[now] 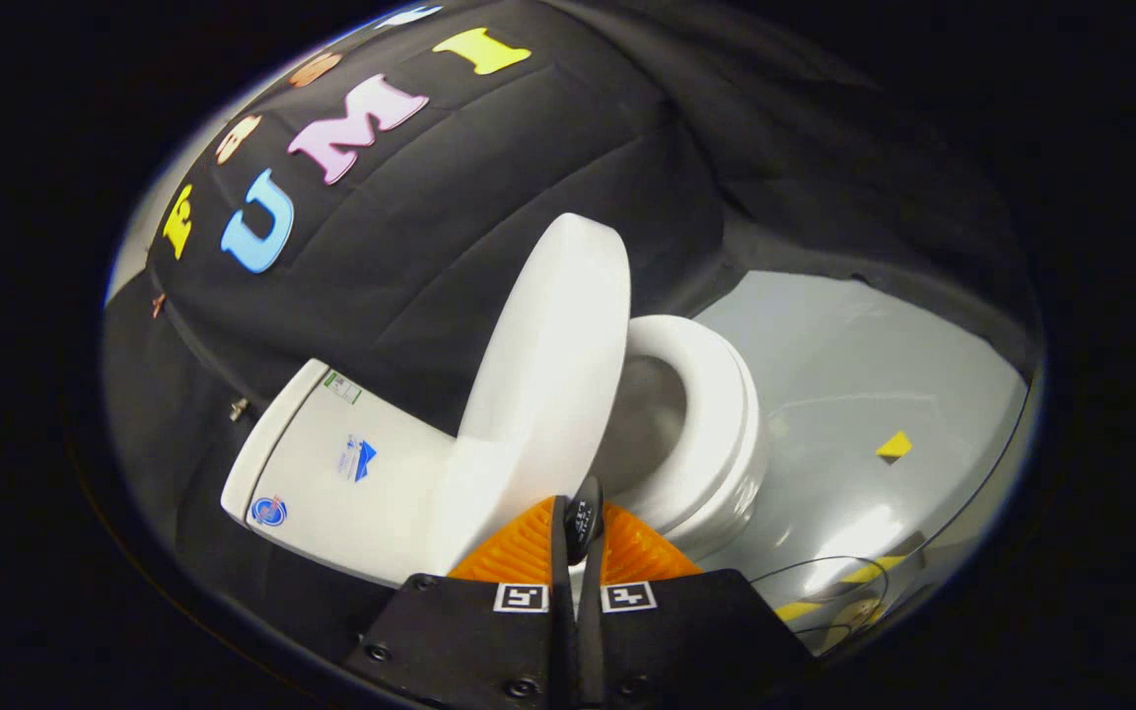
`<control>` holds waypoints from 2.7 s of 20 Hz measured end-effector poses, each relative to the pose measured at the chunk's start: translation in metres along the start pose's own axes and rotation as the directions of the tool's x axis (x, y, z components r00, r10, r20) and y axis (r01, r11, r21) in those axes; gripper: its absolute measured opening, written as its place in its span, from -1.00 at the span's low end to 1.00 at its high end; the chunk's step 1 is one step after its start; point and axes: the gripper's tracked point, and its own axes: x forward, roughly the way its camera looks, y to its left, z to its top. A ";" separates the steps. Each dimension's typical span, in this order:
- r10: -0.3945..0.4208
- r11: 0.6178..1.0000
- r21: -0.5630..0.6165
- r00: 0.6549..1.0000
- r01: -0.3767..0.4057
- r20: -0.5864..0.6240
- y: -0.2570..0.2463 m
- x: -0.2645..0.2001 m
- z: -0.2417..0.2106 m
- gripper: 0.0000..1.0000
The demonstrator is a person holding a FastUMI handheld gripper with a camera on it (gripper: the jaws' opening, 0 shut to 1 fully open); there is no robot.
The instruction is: Open the toilet lid.
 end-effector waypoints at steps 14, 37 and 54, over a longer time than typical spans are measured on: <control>-0.083 0.924 -0.361 0.988 0.124 0.127 0.130 -0.041 0.021 -0.90; 0.160 0.764 -0.643 0.980 -0.047 0.119 0.329 -0.038 -0.046 -0.90; 0.228 0.772 -0.627 0.966 -0.102 0.124 0.333 -0.065 -0.036 -0.05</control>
